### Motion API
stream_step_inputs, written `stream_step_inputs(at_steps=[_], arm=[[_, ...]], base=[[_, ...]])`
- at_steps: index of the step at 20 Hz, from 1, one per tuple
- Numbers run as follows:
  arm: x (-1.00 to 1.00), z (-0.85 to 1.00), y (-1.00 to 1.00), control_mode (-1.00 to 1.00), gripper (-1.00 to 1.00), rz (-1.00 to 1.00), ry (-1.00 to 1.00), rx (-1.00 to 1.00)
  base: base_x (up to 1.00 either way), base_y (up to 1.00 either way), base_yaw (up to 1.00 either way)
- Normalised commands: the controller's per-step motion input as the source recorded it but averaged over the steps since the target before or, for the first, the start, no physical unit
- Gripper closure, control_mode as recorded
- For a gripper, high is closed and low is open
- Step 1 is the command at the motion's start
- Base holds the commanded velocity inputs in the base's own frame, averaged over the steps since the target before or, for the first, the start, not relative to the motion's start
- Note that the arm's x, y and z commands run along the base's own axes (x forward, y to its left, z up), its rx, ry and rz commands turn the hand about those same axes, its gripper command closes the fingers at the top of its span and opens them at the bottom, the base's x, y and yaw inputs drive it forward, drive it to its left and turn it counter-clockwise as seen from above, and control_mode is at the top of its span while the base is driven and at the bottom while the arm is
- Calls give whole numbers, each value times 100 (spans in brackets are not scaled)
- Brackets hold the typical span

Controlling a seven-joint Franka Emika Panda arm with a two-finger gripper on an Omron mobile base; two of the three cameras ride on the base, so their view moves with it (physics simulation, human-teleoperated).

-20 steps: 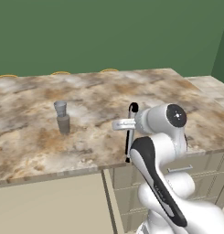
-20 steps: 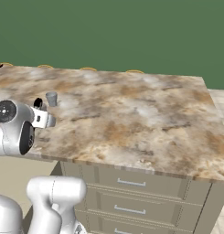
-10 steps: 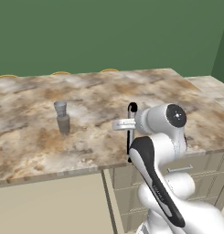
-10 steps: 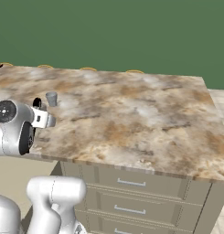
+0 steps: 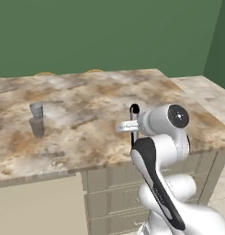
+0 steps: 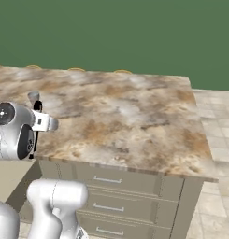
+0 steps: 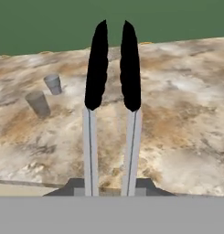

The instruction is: Take the tongs from the drawer on the left and place them on the dining counter next to the tray containing the kebab skewer.

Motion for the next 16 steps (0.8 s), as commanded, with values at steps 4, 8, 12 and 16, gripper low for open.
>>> stream_step_inputs(at_steps=[4, 8, 12, 16], arm=[[0, 0, 0, 100, 100, 0, 0, 0], [0, 0, 0, 100, 100, 0, 0, 0], [0, 0, 0, 100, 100, 0, 0, 0], [0, 0, 0, 100, 100, 0, 0, 0]], base=[[-10, -100, -11], [-27, -100, -14], [-27, -100, -16], [-9, -100, -18]])
